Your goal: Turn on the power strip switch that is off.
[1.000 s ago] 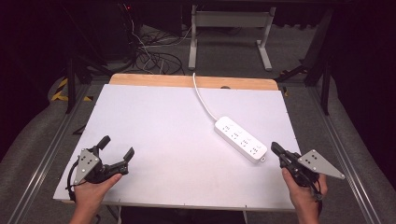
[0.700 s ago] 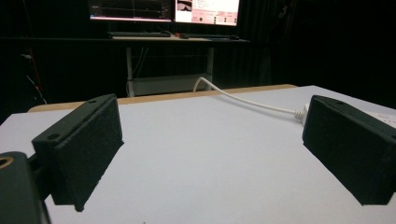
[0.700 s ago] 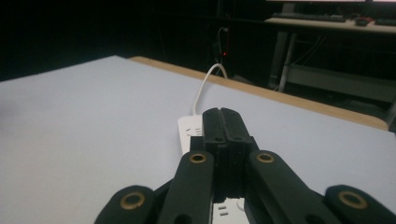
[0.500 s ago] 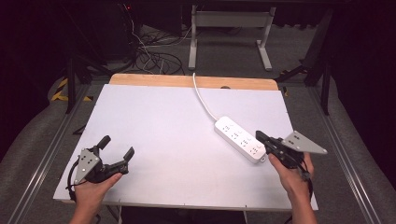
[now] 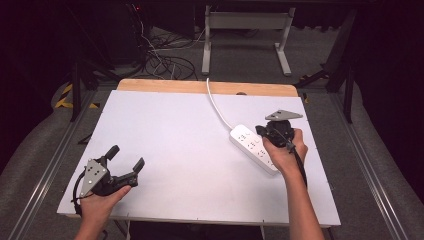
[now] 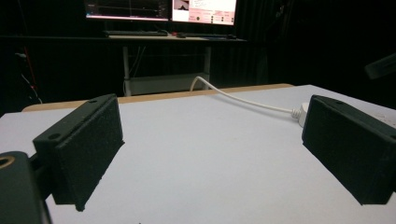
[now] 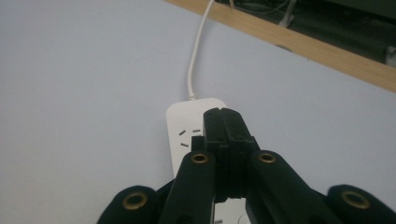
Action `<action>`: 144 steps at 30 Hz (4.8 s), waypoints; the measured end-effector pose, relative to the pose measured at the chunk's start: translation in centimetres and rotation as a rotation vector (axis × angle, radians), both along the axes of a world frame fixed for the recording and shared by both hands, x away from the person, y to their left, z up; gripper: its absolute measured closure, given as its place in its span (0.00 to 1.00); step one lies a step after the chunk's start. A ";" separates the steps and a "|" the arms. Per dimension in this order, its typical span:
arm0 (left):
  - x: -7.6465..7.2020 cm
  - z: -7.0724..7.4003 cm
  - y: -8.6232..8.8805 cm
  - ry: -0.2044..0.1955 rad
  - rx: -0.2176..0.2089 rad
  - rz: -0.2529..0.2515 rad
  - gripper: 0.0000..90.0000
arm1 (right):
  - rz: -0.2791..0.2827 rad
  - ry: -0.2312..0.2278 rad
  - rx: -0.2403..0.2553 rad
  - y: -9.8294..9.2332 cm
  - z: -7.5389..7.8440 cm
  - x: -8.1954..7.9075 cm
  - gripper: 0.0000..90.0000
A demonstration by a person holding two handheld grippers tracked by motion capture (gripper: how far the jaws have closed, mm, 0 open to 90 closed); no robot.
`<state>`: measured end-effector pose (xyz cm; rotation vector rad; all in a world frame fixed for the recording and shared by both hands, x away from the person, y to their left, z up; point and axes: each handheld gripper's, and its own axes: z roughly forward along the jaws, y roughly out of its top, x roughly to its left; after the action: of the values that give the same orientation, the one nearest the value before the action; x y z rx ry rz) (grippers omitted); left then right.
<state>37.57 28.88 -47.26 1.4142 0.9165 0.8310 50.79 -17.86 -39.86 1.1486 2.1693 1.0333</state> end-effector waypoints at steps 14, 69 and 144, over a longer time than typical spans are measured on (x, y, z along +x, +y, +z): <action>0.0 0.0 -0.2 -0.001 0.002 -0.009 0.06 | -0.053 0.112 -0.028 2.5 -4.3 4.5 1.00; -0.1 0.1 -0.1 -0.021 0.005 -0.014 0.07 | -0.051 0.066 0.054 1.7 -4.2 4.6 1.00; 0.1 0.2 -0.6 -0.030 0.011 -0.027 0.07 | -0.213 -0.480 0.352 -8.8 -4.9 -9.2 0.20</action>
<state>37.70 28.27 -47.10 1.4176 0.8698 0.8359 41.63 -26.67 -44.78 1.1066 1.4999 1.4552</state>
